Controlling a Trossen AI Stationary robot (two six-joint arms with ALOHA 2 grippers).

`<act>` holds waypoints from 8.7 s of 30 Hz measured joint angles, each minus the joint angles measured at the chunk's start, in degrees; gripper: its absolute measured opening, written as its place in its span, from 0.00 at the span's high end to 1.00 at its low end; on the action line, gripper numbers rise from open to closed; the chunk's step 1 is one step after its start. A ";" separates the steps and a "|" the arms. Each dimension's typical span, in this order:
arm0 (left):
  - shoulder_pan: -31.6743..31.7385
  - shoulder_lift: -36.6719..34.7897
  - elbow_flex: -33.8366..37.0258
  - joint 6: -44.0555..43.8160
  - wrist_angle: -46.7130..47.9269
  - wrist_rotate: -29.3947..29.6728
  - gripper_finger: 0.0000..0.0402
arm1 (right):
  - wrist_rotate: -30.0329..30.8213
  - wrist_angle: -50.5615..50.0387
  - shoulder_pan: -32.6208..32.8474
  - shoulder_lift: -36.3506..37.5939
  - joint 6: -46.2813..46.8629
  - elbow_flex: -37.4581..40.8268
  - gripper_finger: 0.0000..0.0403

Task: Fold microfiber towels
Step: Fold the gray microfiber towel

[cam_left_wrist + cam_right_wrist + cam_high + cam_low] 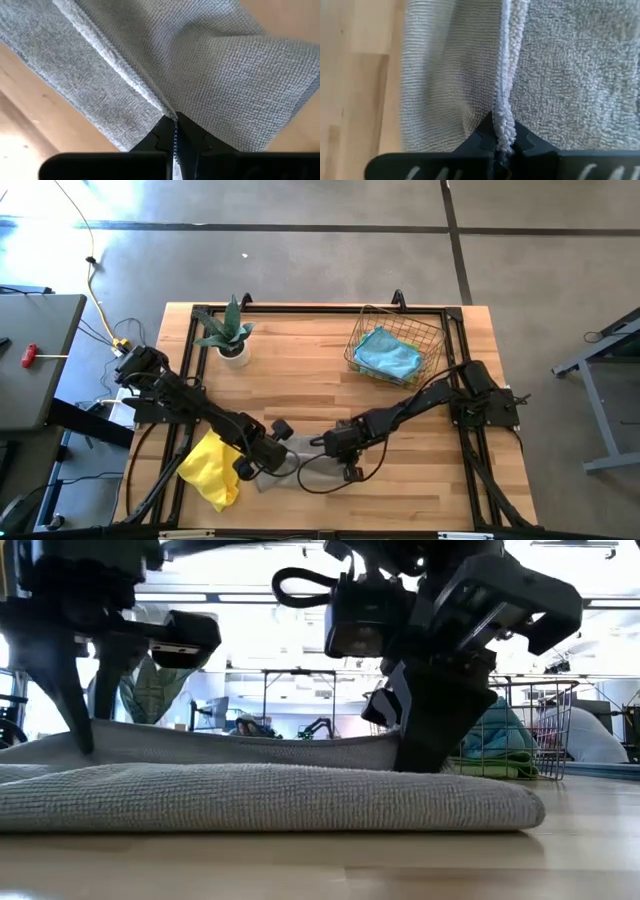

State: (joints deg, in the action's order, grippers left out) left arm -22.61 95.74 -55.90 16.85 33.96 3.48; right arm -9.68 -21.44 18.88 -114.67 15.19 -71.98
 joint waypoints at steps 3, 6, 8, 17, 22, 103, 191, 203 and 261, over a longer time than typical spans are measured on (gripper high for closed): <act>0.74 0.00 0.00 1.40 0.31 0.22 1.00 | 1.49 -3.81 -0.19 0.02 -1.26 -1.43 1.00; 1.35 -0.02 0.00 2.61 0.86 0.43 1.00 | 4.22 -8.74 -0.67 0.01 -1.83 -3.65 1.00; 1.66 -0.04 0.00 3.71 1.40 0.79 1.00 | 5.15 -11.23 -0.99 0.00 -2.74 -4.99 1.00; 2.22 -0.07 -0.11 10.29 6.14 10.21 1.00 | 9.67 -14.80 -3.02 0.02 -4.20 -5.69 1.00; 3.18 -0.07 -0.11 11.13 6.38 10.71 1.00 | 10.13 -15.38 -4.01 0.02 -4.23 -5.69 1.00; 0.11 3.96 -0.92 -18.17 11.62 18.93 0.67 | 28.54 2.93 7.83 4.72 22.09 3.79 0.67; 4.70 5.92 -0.17 -14.58 5.37 9.77 0.67 | 39.86 -20.09 17.01 7.69 28.75 0.79 0.69; 4.62 5.40 -0.02 -14.23 3.26 8.28 0.67 | 36.18 -5.00 14.33 7.56 9.29 11.06 0.69; -12.36 -22.63 -1.03 -31.94 7.19 16.85 0.67 | 26.06 1.64 -1.68 1.77 -41.01 -11.25 1.00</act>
State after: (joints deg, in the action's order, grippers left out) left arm -34.98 73.11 -56.93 -15.08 41.14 20.33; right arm 16.38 -19.81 17.19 -112.90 -25.82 -83.23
